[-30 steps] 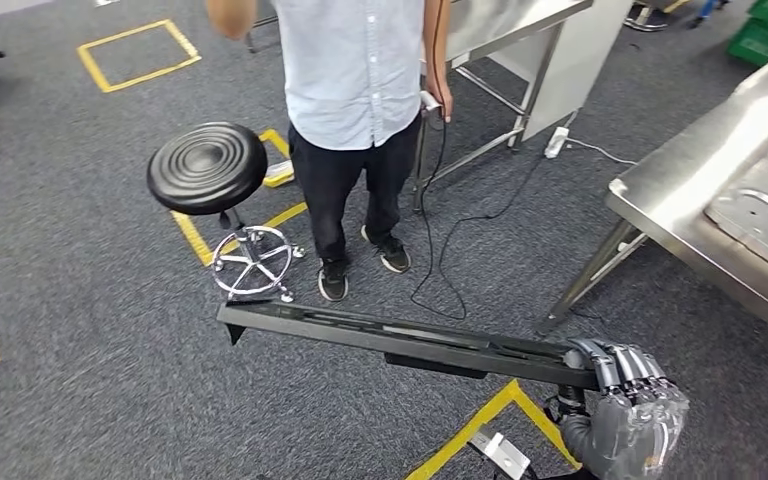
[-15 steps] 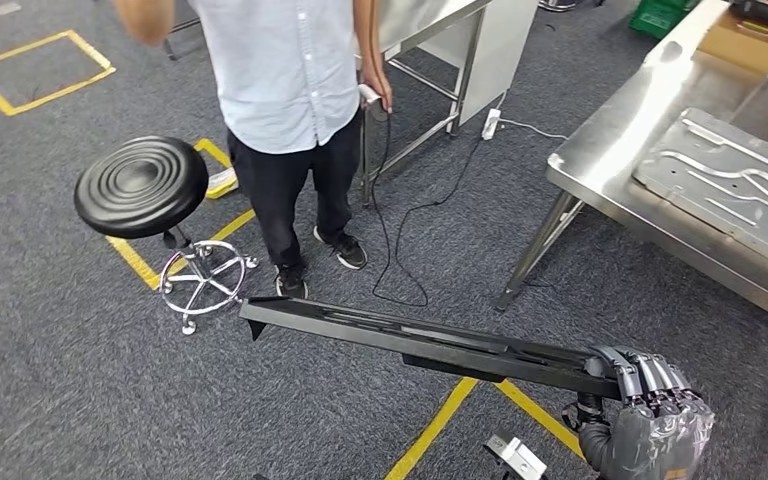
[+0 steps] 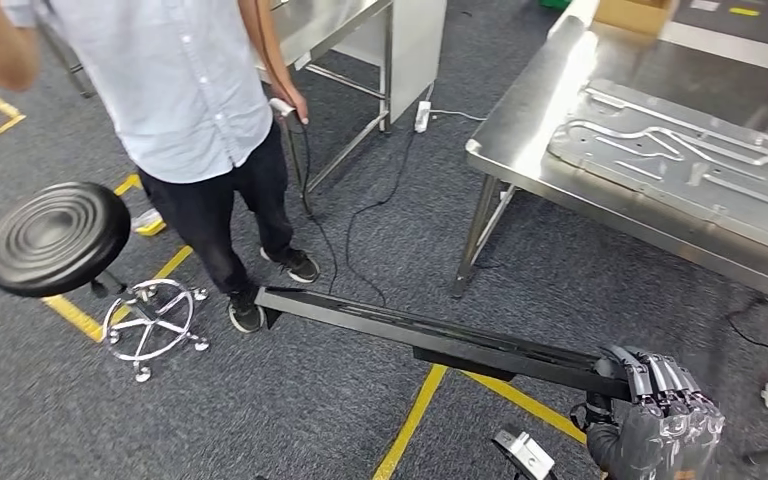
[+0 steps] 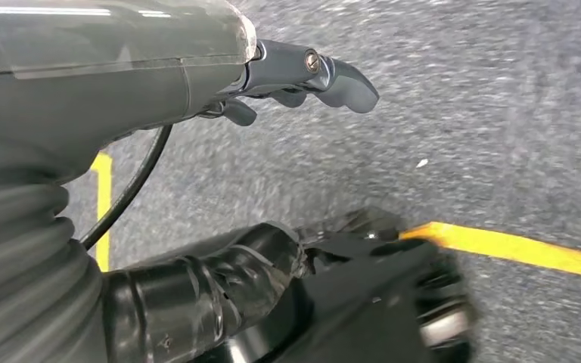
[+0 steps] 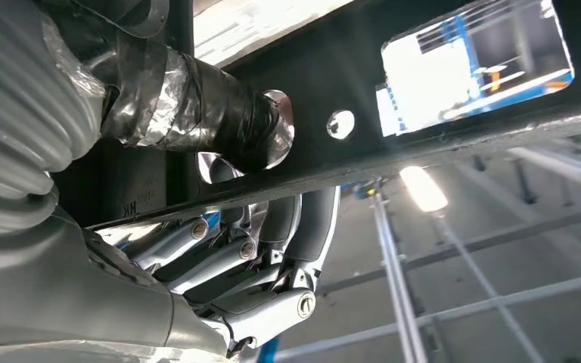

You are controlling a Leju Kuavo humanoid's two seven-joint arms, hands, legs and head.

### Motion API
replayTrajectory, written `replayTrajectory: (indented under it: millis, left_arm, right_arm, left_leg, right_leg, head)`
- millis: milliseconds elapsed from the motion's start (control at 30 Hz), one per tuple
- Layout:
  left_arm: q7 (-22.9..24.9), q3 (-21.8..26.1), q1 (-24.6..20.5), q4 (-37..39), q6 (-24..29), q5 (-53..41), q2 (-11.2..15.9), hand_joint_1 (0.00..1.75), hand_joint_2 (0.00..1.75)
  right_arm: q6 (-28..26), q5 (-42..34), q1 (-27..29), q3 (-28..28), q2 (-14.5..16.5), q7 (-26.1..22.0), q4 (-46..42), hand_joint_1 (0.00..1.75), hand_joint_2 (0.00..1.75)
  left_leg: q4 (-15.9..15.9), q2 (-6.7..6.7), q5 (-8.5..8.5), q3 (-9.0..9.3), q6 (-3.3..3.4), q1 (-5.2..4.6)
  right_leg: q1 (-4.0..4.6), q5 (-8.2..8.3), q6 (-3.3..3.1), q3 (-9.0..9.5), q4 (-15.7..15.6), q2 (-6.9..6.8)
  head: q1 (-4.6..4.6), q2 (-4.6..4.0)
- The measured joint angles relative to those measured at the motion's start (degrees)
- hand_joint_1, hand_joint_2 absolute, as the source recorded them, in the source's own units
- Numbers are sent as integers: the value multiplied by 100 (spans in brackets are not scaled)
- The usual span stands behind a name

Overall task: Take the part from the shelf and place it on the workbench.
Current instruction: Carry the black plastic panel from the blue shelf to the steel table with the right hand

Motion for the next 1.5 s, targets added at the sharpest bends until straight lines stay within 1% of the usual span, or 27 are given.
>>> replayTrajectory:
  millis: [67,133,167,233,300,367,400,433,500,567,667,733,800,867,900,933,967,1033,1100,1133,1167,1233,1300,1367,1400,1433,1500]
  left_arm:
    - [-3,2,-7,0,-1,-2,1,0,175]
    - [-3,3,-20,0,-4,-7,0,0,175]
    - [-4,3,-24,0,-7,-10,0,0,175]
    - [-6,3,-27,0,-16,-21,-3,0,175]
    - [-8,3,-21,0,-21,-40,-2,0,175]
    - [-10,4,-9,0,-25,-51,0,0,175]
    - [-13,4,-8,0,-33,-53,1,0,175]
    - [-16,5,-10,0,-46,-56,-1,0,175]
    - [-21,5,-13,0,-80,-65,-5,0,175]
    - [-21,5,-18,0,-99,-78,-9,0,175]
    - [-22,2,-45,0,-102,-109,-9,0,175]
    - [-29,-1,-55,0,-102,-126,-9,0,175]
    - [-36,-2,-50,0,-102,-142,-7,0,175]
    - [-39,-2,-38,0,-103,-156,-6,0,175]
    - [-44,-2,-32,0,-106,-162,-5,0,175]
    - [-50,-2,-27,0,-110,-166,-4,0,175]
    - [-57,-2,-25,0,-114,-168,-3,0,175]
    - [-67,-3,-29,0,-119,-168,0,0,175]
    - [-72,-7,-41,0,-120,-168,1,0,175]
    - [-73,-8,-49,0,-120,-168,2,0,175]
    - [-73,-10,-54,0,-120,-168,2,0,175]
    - [-73,-11,-56,0,-120,-168,1,0,175]
    - [-73,-12,-50,0,-122,-169,1,0,175]
    - [-72,-13,-38,0,-126,-170,2,0,175]
    - [-70,-13,-36,0,-127,-171,2,0,175]
    - [-69,-13,-37,0,-131,-173,2,0,175]
    - [-68,-16,-42,0,-137,-176,1,0,175]
  right_arm:
    - [1,0,3,-4,-2,5,-1,175,175]
    - [1,1,17,-15,-4,10,-5,175,175]
    - [1,2,28,-24,-8,15,-11,175,175]
    - [-1,5,22,-41,-19,29,-26,175,175]
    - [0,16,5,-46,-32,53,-33,175,175]
    - [1,33,3,-52,-47,72,-33,175,175]
    - [2,42,3,-62,-57,75,-33,175,175]
    - [2,57,2,-74,-69,75,-36,175,175]
    - [2,94,-10,-97,-99,85,-53,175,175]
    - [2,130,-45,-107,-142,127,-80,175,175]
    - [0,166,-107,-110,-248,281,-112,175,175]
    - [-8,178,-192,-111,-335,389,-131,175,175]
    - [-14,180,-292,-111,-414,462,-135,175,175]
    - [-14,202,-357,-111,-490,541,-121,175,175]
    - [-14,220,-382,-109,-532,587,-115,175,175]
    - [-14,238,-407,-105,-574,634,-110,175,175]
    - [-14,252,-431,-99,-613,669,-109,175,175]
    - [-13,272,-483,-83,-672,709,-107,175,175]
    - [-13,287,-524,-62,-716,720,-104,175,175]
    - [-13,292,-535,-54,-738,722,-104,175,175]
    - [-13,293,-537,-48,-760,724,-104,175,175]
    - [-14,293,-556,-45,-802,728,-104,175,175]
    - [-14,295,-588,-38,-833,738,-101,175,175]
    - [-14,306,-599,-29,-855,763,-89,175,175]
    - [-14,312,-598,-25,-867,781,-81,175,175]
    - [-14,317,-599,-20,-880,800,-76,175,175]
    - [-14,320,-616,-5,-908,840,-72,175,175]
  left_leg:
    - [-307,-202,70,117,29,6]
    - [-353,-122,79,133,82,-2]
    - [-390,-54,96,154,119,1]
    - [-464,96,122,199,194,20]
    - [-478,251,110,218,232,1]
    - [-476,414,84,230,238,-6]
    - [-476,491,66,247,232,-6]
    - [-476,559,45,273,222,-6]
    - [-474,673,-5,337,181,-21]
    - [-476,773,-51,382,126,-47]
    - [-497,900,-112,459,41,-66]
    - [-222,686,-314,375,-4,-56]
    - [473,395,-661,40,-19,-36]
    - [1053,314,-806,-294,-33,-32]
    - [1074,304,-713,-348,-36,-31]
    - [868,289,-514,-298,-36,-26]
    - [500,230,-269,-173,-32,-15]
    - [-125,-6,7,62,-14,6]
    - [-291,-127,15,130,28,-5]
    - [-310,-83,31,139,62,-15]
    - [-334,-24,51,151,104,-15]
    - [-396,99,88,180,187,0]
    - [-421,234,92,194,234,-1]
    - [-420,380,73,198,245,-10]
    - [-419,451,60,206,243,-12]
    - [-418,517,45,222,235,-12]
    - [-420,632,4,275,205,-14]
  right_leg:
    - [-8,-11,67,-54,40,122]
    - [-33,8,144,-91,32,241]
    - [-36,-5,176,-105,53,205]
    - [-28,-183,235,-260,372,-77]
    - [-34,-496,284,-624,1063,-378]
    - [-57,-594,317,-899,1536,-455]
    - [-65,-481,321,-882,1473,-477]
    - [-68,-286,313,-748,1198,-520]
    - [-21,60,245,-347,414,-801]
    - [53,138,163,-159,17,-1014]
    - [56,132,83,-148,-52,-849]
    - [9,163,15,-107,-117,-704]
    - [-12,171,-31,-92,-131,-567]
    - [-10,161,-46,-91,-112,-411]
    - [-11,150,-42,-90,-94,-325]
    - [-15,135,-31,-88,-68,-240]
    - [-21,114,-12,-88,-34,-161]
    - [-18,71,44,-116,45,-28]
    - [-23,66,116,-162,81,73]
    - [-31,78,155,-179,76,124]
    - [-44,86,188,-186,71,115]
    - [-35,-22,239,-269,240,-109]
    - [-33,-336,279,-561,835,-388]
    - [-50,-565,311,-902,1485,-456]
    - [-54,-535,317,-958,1577,-469]
    - [-55,-399,314,-894,1442,-490]
    - [-34,-31,273,-513,708,-656]
  head:
    - [1,0]
    - [-1,0]
    - [2,0]
    - [32,0]
    - [58,0]
    - [58,0]
    - [57,0]
    - [59,0]
    - [59,0]
    - [57,0]
    - [53,0]
    - [45,0]
    - [37,0]
    - [35,0]
    - [35,0]
    - [34,0]
    - [34,0]
    - [37,0]
    - [39,0]
    - [38,0]
    - [38,0]
    - [44,0]
    - [49,0]
    - [48,0]
    - [48,0]
    - [49,0]
    - [49,0]
